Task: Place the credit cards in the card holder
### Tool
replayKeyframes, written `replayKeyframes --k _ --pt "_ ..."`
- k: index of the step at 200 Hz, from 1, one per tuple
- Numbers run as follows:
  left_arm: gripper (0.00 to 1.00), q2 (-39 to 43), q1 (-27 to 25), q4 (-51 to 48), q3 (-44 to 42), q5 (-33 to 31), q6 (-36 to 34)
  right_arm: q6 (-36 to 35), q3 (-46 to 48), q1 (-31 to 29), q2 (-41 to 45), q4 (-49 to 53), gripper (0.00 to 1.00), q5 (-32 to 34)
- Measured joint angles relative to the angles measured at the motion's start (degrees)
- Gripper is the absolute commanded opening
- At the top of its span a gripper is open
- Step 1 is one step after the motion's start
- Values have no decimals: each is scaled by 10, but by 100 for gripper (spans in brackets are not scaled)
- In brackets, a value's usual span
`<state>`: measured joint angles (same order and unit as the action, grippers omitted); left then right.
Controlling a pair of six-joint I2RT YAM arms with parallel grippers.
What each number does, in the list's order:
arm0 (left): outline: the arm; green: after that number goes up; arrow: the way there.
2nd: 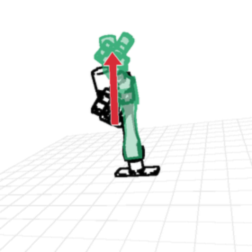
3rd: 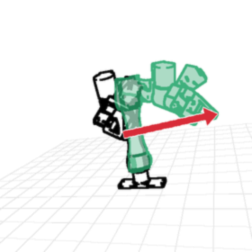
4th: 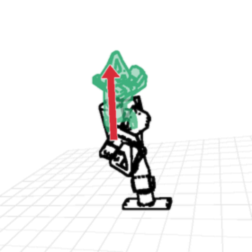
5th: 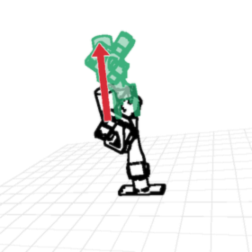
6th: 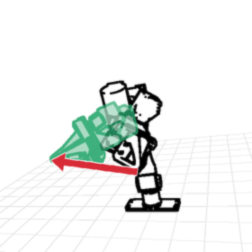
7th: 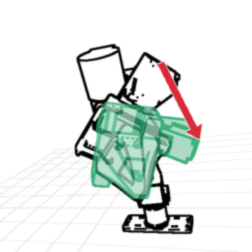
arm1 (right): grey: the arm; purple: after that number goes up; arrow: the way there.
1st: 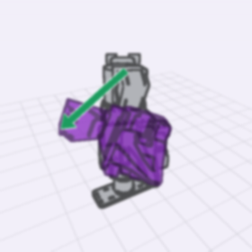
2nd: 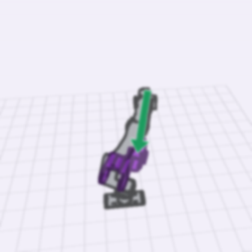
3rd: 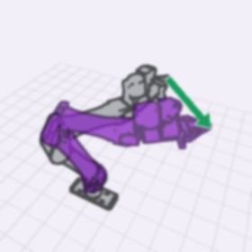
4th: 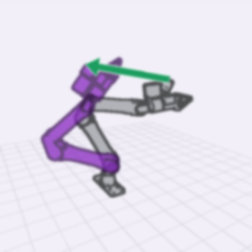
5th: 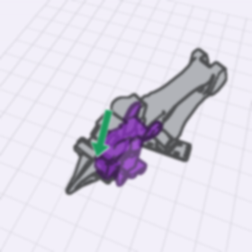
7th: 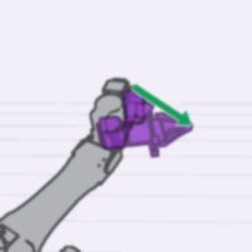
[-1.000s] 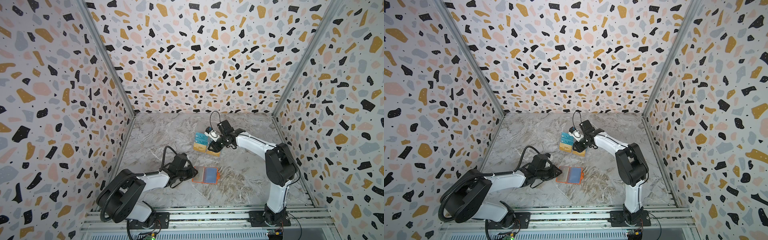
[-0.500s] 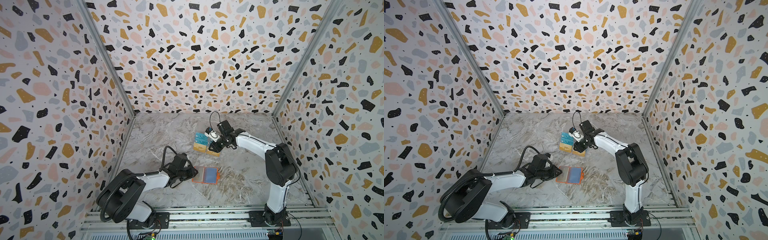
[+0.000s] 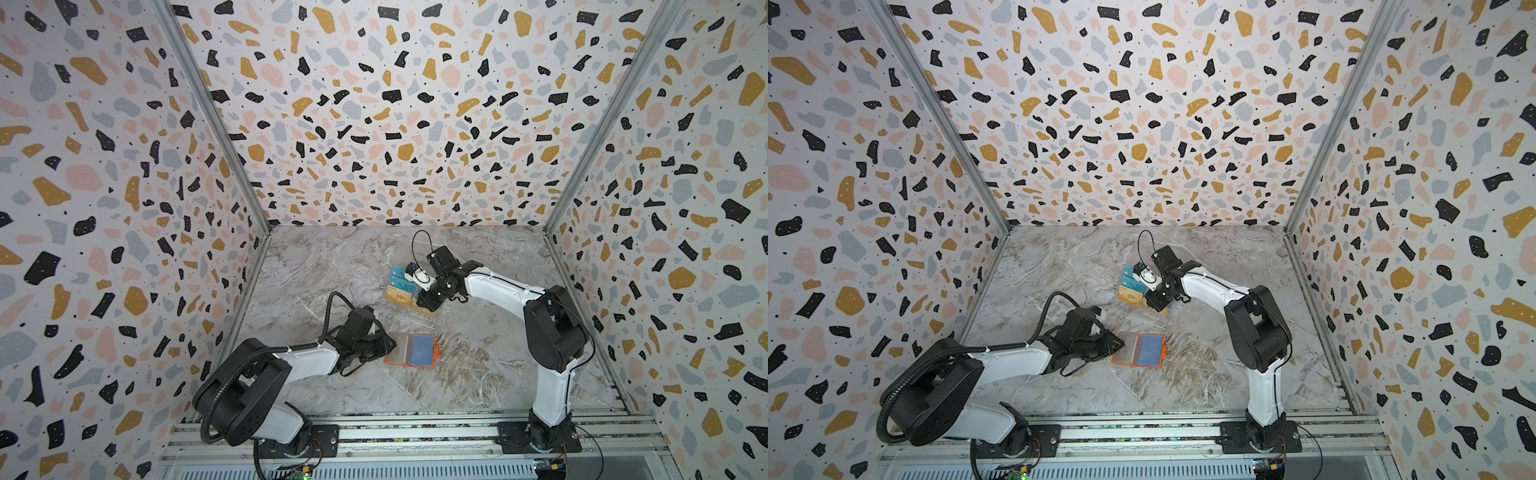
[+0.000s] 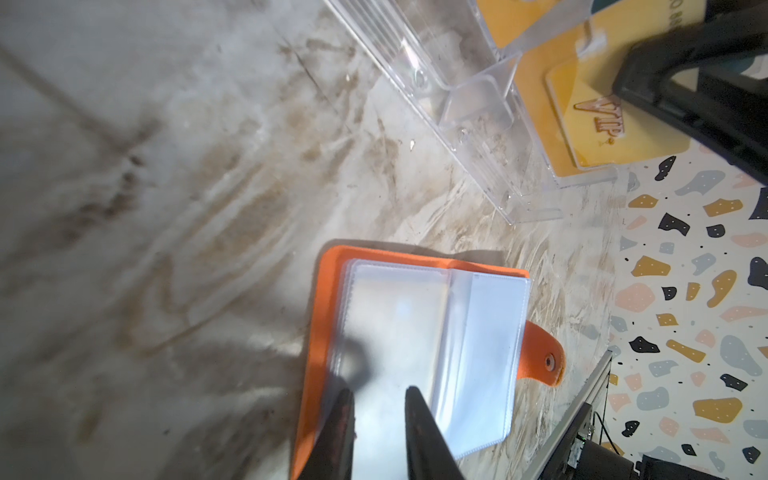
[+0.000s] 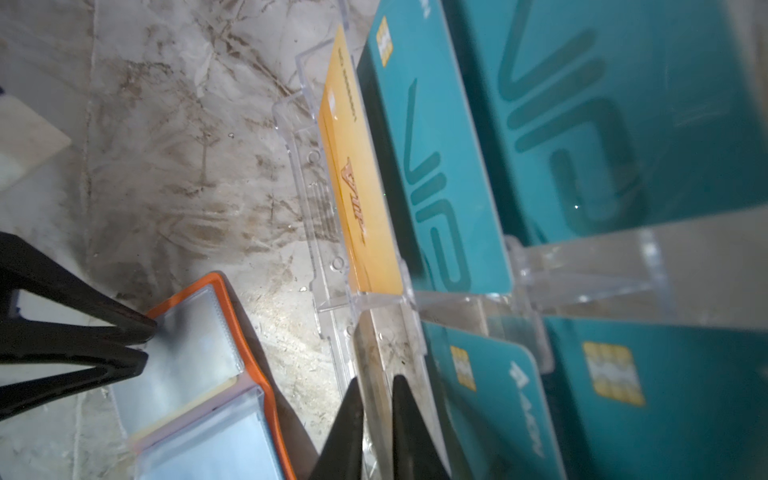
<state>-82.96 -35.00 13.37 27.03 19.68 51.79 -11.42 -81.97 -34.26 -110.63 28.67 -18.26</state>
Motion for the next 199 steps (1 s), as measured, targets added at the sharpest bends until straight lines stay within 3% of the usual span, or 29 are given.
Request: replayKeyframes --k 38,135,167,199 --pt "25 0 0 0 0 0 0 -9 -2 0 0 5 0 3" --pt "23 0 -1 0 0 -5 3 -11 -21 0 25 11 0 5" --pt "21 3 -9 10 -8 -17 18 26 -2 3 88 -18 0 -6" --pt "19 12 -26 24 -22 -31 39 120 98 8 190 -104 0 -75"
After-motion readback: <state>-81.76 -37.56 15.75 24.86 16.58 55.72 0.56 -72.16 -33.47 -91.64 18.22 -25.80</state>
